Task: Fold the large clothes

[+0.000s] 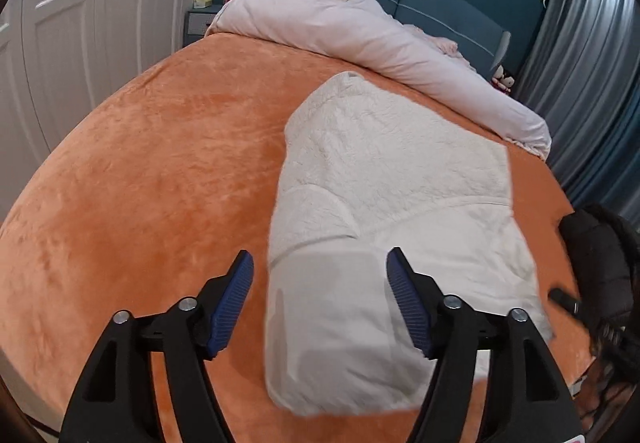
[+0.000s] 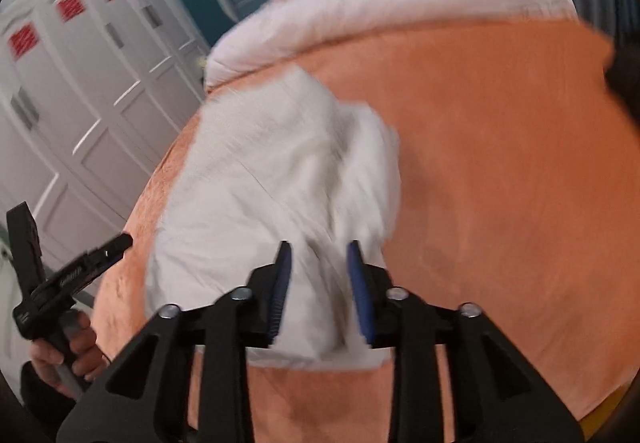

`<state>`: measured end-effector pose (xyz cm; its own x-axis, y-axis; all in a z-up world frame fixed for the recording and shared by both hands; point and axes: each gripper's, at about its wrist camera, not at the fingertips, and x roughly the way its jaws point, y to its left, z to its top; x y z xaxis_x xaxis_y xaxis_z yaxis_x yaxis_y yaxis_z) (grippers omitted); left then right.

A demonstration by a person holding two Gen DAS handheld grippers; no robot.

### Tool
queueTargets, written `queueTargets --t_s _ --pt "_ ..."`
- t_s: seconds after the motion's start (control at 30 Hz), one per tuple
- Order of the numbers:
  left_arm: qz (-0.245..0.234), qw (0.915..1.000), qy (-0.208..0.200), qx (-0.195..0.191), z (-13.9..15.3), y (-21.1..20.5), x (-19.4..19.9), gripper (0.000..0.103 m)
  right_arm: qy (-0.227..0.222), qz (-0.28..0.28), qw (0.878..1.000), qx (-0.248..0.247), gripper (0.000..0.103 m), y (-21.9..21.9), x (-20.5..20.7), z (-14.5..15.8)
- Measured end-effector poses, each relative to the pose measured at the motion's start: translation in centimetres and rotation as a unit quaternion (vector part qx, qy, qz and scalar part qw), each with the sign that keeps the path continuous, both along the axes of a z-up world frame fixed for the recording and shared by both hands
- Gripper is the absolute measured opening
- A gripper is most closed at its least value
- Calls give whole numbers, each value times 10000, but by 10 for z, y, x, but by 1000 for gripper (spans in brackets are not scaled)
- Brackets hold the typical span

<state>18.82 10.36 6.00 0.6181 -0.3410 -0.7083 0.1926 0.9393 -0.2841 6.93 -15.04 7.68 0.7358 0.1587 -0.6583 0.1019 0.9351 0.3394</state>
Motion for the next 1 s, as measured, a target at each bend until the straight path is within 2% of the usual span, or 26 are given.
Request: queueTargets --t_s 0.07,0.13,0.27,0.37,0.5,0.6,0.67,0.83,1.0 --pt "47 10000 -11 -18 5 -3 -3 70 -209 192 9991 -327 12 15 15 25" --pt "115 9999 54 2 7 -15 -5 70 -378 380 9966 -618 11 28 36 44" --pt "159 9995 250 63 -4 -21 -5 70 -315 304 9941 -991 10 38 96 49" --pt "206 9986 462 125 -15 -24 -3 70 -83 -21 9955 -942 10 30 131 27" --pt "276 9971 659 256 -29 -25 1 70 400 -437 9953 -765 7 10 161 -20" --pt "279 9966 732 241 -39 -24 3 78 617 -489 9932 -854 7 10 163 -48" --pt "277 9966 749 212 -43 -24 4 83 695 -440 9920 -957 6 13 164 -64" --pt "250 9964 749 300 -53 -28 4 88 636 -336 9867 -1459 6 28 162 -81" --pt "213 9963 767 327 -61 -33 6 94 638 -245 9887 -1332 5 19 165 -99"
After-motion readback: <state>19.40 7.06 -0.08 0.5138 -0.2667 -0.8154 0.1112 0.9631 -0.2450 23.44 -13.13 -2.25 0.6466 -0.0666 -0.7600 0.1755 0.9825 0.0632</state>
